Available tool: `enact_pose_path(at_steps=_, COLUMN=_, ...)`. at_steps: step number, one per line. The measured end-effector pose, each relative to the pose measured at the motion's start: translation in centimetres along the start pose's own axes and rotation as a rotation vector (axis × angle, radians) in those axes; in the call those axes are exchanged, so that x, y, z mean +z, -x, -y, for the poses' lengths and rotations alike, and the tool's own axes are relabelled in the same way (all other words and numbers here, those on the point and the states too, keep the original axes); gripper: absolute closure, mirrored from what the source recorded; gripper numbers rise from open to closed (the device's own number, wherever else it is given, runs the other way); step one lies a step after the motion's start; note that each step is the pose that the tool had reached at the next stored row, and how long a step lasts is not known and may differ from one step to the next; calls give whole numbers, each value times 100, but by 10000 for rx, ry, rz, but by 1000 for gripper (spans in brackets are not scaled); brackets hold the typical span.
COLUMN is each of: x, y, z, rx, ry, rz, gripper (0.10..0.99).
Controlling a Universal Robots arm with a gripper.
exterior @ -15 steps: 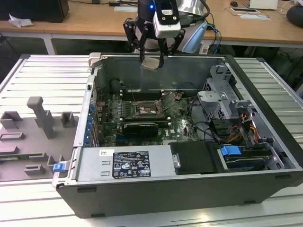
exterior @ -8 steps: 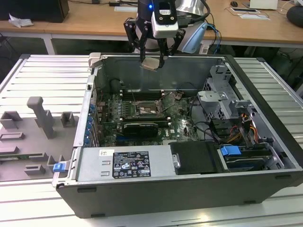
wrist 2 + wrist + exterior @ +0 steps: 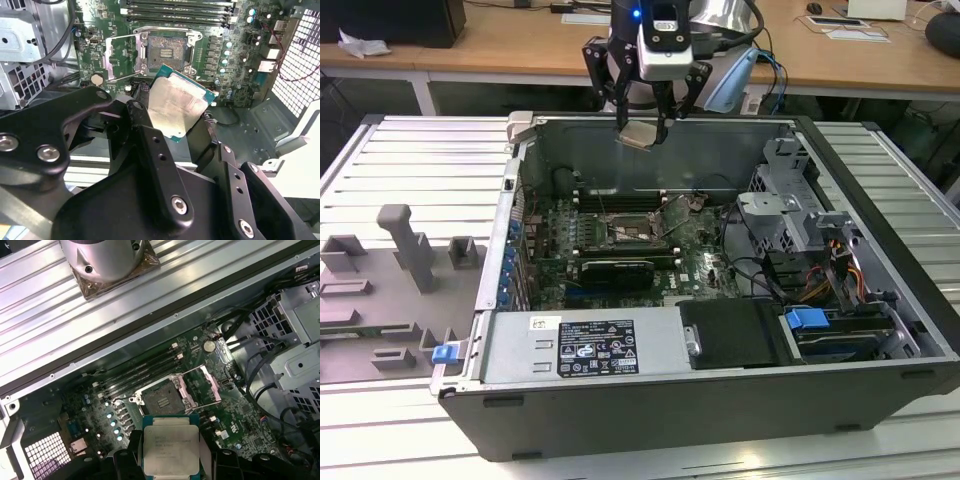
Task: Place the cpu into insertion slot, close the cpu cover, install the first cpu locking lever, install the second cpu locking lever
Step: 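Place the cpu into insertion slot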
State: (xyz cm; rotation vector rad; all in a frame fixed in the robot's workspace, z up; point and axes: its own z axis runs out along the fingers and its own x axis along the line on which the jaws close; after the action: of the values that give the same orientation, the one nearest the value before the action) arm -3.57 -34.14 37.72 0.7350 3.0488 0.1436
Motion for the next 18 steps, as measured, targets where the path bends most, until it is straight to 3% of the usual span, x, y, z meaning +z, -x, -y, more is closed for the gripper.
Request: enact_pose_path(at_steps=18, x=0, y=0, z=0, rx=964, ry=19, rz=86, gripper=545)
